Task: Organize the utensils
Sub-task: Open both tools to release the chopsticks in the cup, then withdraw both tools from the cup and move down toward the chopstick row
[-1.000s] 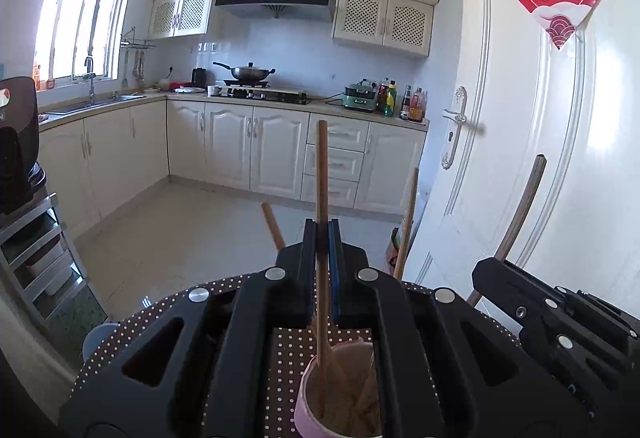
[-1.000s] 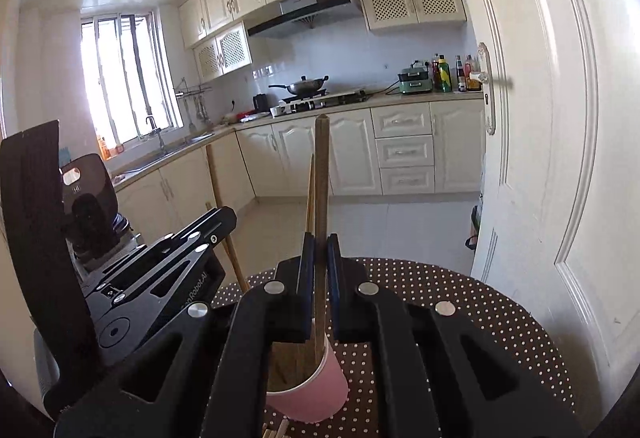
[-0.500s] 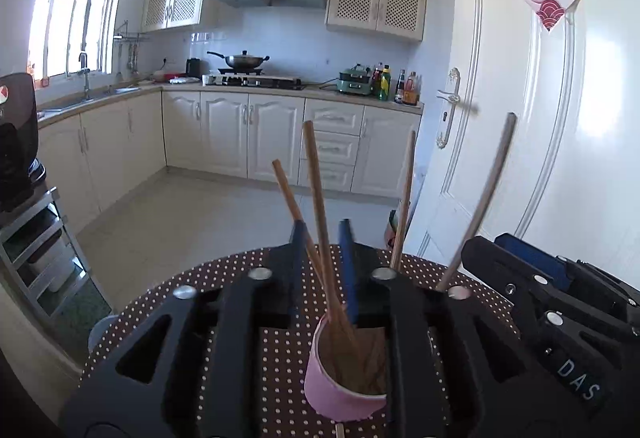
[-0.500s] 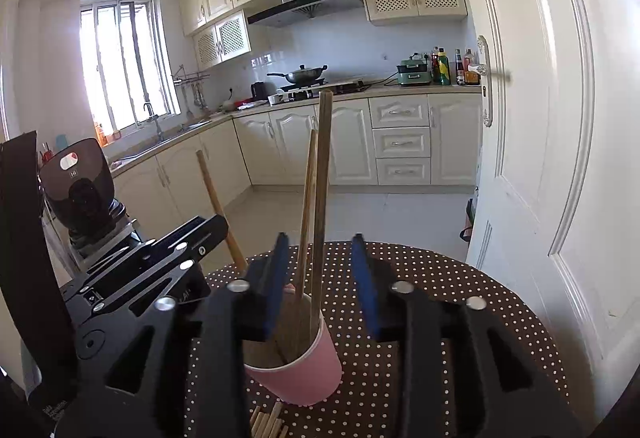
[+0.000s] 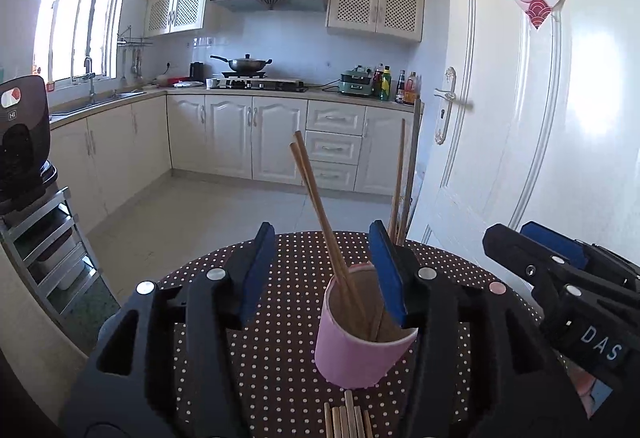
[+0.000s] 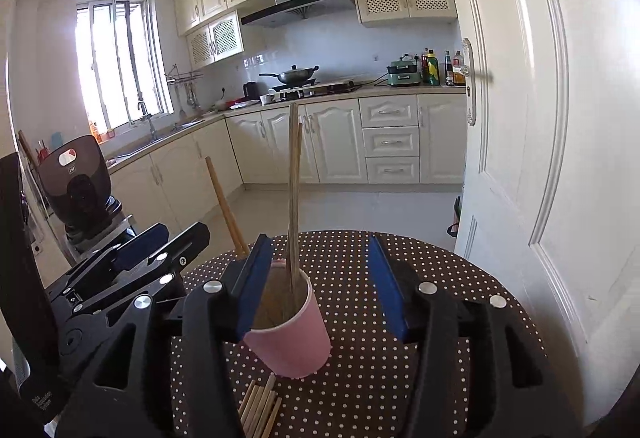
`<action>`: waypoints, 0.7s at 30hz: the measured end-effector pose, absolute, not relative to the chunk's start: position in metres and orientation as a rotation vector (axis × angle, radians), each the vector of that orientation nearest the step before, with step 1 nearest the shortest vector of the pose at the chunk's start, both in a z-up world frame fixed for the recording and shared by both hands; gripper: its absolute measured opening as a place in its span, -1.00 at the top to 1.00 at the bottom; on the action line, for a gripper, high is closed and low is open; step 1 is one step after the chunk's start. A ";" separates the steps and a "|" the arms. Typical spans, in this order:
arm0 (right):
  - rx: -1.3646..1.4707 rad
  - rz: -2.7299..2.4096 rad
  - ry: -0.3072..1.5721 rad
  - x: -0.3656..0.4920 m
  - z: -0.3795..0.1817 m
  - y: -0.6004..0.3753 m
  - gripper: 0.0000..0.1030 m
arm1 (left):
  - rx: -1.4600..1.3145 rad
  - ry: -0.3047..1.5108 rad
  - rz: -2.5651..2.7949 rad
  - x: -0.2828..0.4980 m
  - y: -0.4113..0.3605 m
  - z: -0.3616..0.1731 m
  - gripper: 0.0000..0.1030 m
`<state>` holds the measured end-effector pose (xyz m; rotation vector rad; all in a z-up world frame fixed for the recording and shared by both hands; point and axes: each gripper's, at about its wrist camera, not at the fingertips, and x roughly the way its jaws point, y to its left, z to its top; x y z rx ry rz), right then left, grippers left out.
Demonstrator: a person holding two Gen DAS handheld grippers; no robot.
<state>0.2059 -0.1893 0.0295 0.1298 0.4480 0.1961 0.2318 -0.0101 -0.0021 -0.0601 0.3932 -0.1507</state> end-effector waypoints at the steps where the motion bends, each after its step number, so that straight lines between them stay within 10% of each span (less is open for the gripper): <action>1: 0.127 0.192 0.450 0.202 0.029 -0.189 0.02 | -0.061 0.397 -0.149 0.230 -0.010 -0.002 0.02; 21: 0.087 0.156 0.570 0.162 -0.003 -0.197 -0.39 | -0.036 0.481 -0.092 0.180 0.009 -0.028 -0.26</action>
